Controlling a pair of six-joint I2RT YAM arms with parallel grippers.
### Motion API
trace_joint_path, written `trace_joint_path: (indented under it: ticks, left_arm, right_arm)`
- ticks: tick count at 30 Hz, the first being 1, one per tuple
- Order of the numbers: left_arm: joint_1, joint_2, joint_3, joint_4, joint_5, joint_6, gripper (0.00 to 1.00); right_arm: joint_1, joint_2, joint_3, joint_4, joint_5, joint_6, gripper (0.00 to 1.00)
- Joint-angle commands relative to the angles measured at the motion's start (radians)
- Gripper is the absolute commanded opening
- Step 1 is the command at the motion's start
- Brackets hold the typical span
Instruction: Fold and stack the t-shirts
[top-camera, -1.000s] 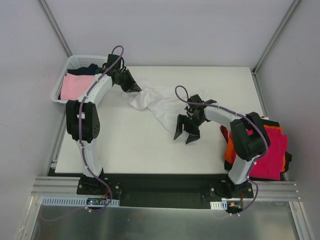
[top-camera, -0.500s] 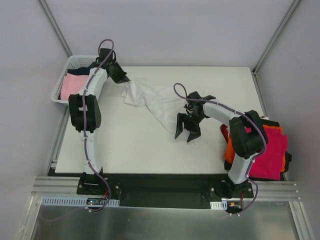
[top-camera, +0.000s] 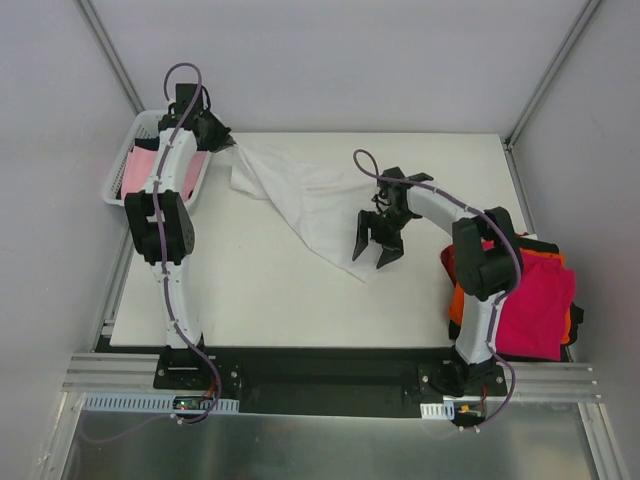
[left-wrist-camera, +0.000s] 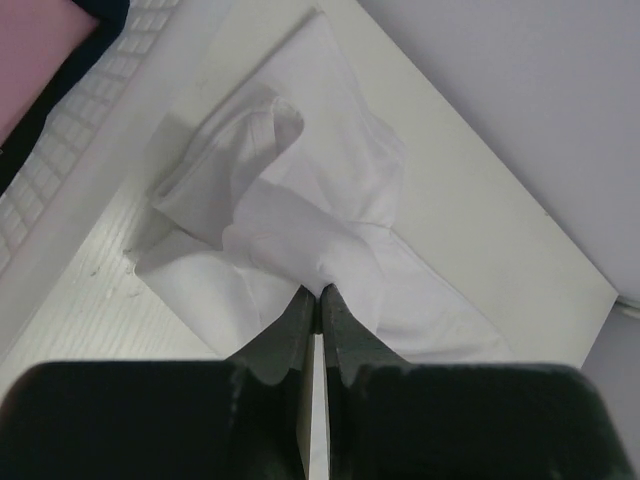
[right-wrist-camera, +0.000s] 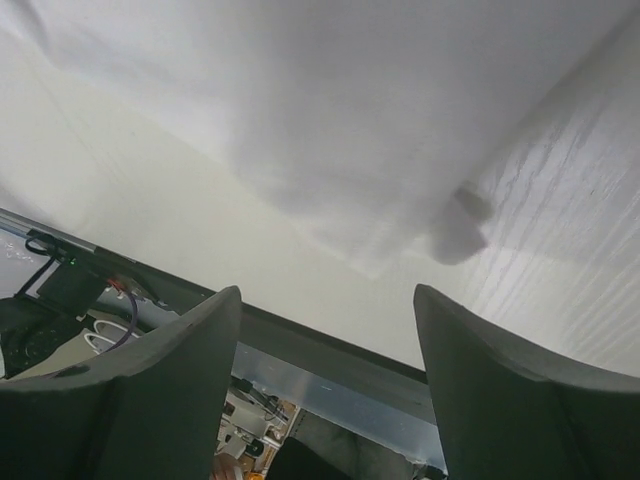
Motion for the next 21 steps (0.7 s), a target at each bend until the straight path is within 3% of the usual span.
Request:
trace_joint_path:
  ticks: [1,7,21]
  left_arm:
    - [0.008,-0.076,0.048,0.003,0.004,-0.022,0.01]
    - [-0.015,-0.153,-0.007,0.006,0.047,0.006,0.07]
    - [-0.066,-0.191,-0.145,0.004,0.123,0.041,0.03]
  right_arm:
    - [-0.018,0.023,0.082,-0.059,-0.019,-0.022,0.73]
    - [-0.018,0.042,0.085,-0.063,-0.029,-0.023,0.73]
    - [-0.020,-0.001,-0.107,0.082,-0.062,0.010,0.74]
